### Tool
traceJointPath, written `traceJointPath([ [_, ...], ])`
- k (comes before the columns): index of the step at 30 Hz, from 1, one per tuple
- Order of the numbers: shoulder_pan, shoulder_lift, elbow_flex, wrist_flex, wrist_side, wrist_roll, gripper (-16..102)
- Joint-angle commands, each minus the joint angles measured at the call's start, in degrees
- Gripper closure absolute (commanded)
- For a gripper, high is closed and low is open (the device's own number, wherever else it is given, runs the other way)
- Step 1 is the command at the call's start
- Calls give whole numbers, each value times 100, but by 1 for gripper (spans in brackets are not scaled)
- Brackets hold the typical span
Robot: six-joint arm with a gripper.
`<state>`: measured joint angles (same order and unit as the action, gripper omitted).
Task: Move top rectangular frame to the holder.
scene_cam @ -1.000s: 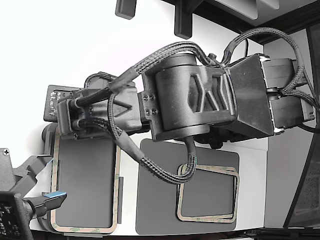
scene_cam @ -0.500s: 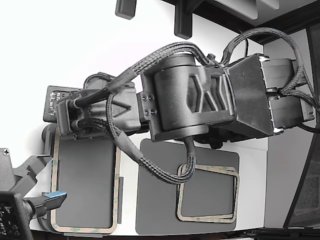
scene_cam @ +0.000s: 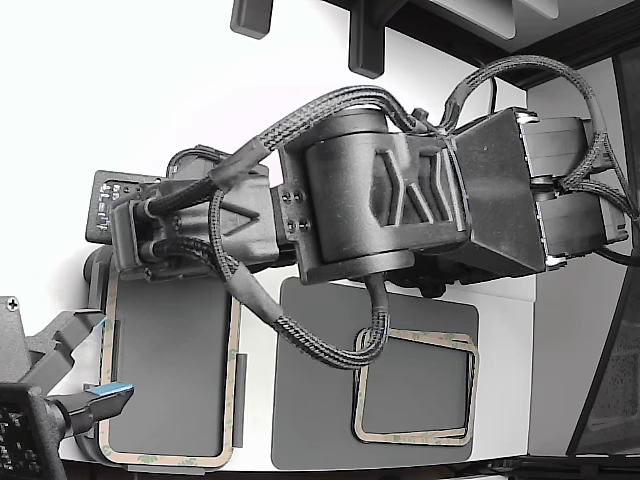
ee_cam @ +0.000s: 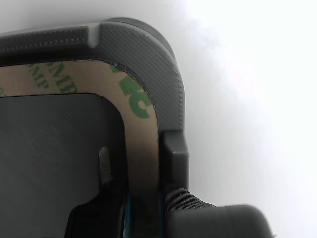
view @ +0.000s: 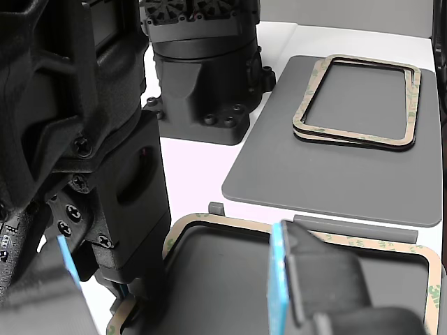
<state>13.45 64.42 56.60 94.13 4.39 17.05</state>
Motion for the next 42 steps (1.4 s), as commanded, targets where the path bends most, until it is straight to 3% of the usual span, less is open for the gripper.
traceJointPath([
  [1,-44,132,-123,26,18,-35,96],
  [13,-35,123,-123,18,18,18,96],
  [18,-9,123,-132,18,-9,-114,78],
  [21,9,132,-141,26,-18,-229,49],
  [25,35,132,-229,53,18,-193,-14],
  [33,18,598,-211,62,255,79,-14],
  [42,-378,1986,580,-114,554,606,-14],
])
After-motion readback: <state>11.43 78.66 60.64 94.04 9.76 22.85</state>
